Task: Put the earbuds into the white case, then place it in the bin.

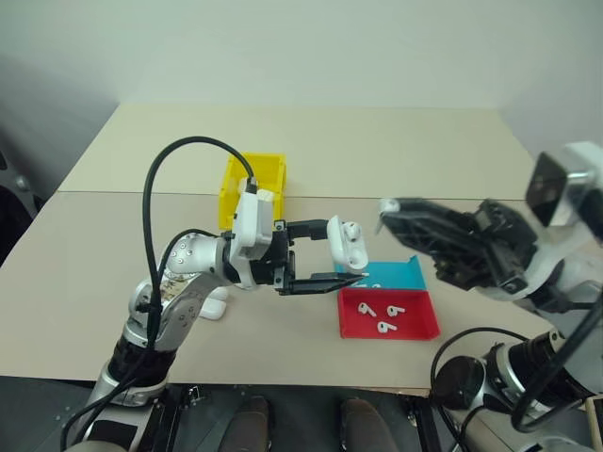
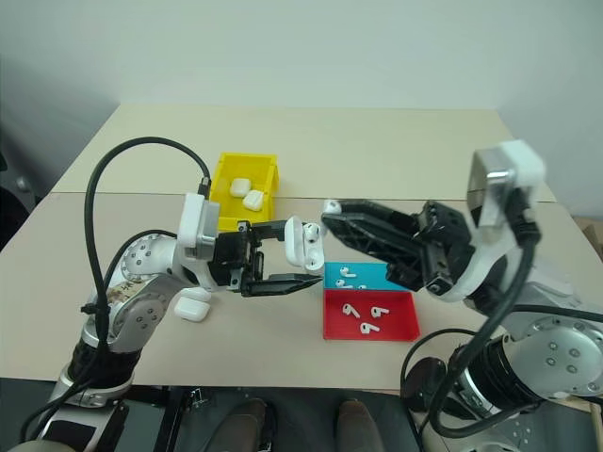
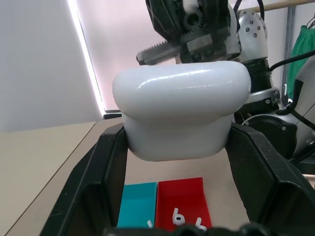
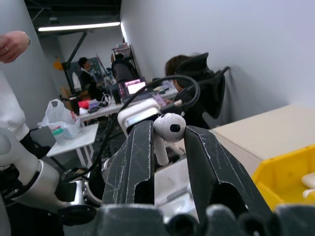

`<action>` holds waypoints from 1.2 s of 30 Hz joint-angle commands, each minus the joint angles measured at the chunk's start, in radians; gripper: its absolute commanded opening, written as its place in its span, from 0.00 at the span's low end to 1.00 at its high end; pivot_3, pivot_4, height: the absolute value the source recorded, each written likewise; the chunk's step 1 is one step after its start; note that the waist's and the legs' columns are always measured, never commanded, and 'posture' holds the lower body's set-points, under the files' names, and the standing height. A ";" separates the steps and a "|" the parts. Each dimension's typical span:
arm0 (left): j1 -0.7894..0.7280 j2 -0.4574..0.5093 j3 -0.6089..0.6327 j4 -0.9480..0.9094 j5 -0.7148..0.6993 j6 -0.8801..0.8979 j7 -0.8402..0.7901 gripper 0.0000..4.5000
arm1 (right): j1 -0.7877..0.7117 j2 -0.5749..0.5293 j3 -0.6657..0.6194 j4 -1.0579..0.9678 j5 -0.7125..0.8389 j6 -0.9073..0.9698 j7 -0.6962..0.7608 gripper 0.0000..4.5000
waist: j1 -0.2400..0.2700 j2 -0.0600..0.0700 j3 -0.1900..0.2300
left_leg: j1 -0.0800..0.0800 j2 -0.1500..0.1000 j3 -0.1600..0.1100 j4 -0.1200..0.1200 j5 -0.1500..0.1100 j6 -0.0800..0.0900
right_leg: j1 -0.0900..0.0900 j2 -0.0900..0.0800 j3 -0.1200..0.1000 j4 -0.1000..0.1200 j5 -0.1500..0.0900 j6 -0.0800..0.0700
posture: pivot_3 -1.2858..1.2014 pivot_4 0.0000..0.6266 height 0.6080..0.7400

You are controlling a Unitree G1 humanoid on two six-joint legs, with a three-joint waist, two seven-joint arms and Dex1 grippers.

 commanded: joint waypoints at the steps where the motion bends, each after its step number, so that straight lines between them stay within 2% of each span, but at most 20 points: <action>1: 0.003 -0.003 0.027 -0.042 -0.012 -0.006 0.013 0.61 | 0.048 -0.043 0.063 -0.023 0.085 -0.103 -0.061 0.23 | 0.000 0.000 0.000 | 0.000 0.000 0.000 0.000 0.000 0.000 | 0.000 0.000 0.000 0.000 0.000 0.000 | 0.52 0.24 1.00; 12: 0.016 -0.016 0.030 -0.043 -0.009 -0.020 0.008 0.61 | 0.212 -0.193 0.235 0.002 0.230 -0.385 -0.219 0.23 | -0.001 0.000 0.000 | 0.000 0.000 0.000 0.000 0.000 0.000 | 0.000 0.000 0.000 -0.001 0.000 0.001 | 0.52 0.24 1.00; 24: 0.027 -0.029 0.034 -0.044 -0.001 -0.033 0.008 0.61 | 0.320 -0.357 0.389 0.008 0.217 -0.609 -0.249 0.23 | 0.001 -0.001 0.000 | -0.001 0.000 0.000 0.000 0.000 0.000 | 0.000 0.000 0.000 -0.002 -0.001 0.001 | 0.52 0.24 1.00; 27: 0.023 -0.033 0.034 -0.046 -0.004 -0.028 0.014 0.61 | 0.338 -0.391 0.430 -0.007 0.163 -0.662 -0.243 0.38 | 0.000 -0.001 0.000 | -0.001 0.000 0.000 0.000 0.000 0.000 | 0.000 0.000 0.000 -0.002 -0.001 0.001 | 0.52 0.24 1.00; 30: 0.021 -0.035 0.038 -0.058 -0.021 0.004 0.036 0.61 | 0.359 -0.419 0.451 -0.010 0.149 -0.706 -0.230 0.59 | 0.001 -0.001 0.000 | -0.001 0.000 0.000 0.000 0.000 0.000 | 0.000 0.000 0.000 -0.003 -0.001 0.001 | 0.52 0.24 1.00; 36: 0.032 -0.023 0.037 -0.039 0.002 -0.011 0.019 0.61 | 0.391 -0.484 0.426 0.021 0.150 -0.770 -0.206 0.59 | 0.002 -0.001 0.001 | -0.001 0.000 0.000 0.000 0.000 0.000 | 0.000 0.000 0.000 -0.003 -0.001 0.001 | 0.52 0.24 1.00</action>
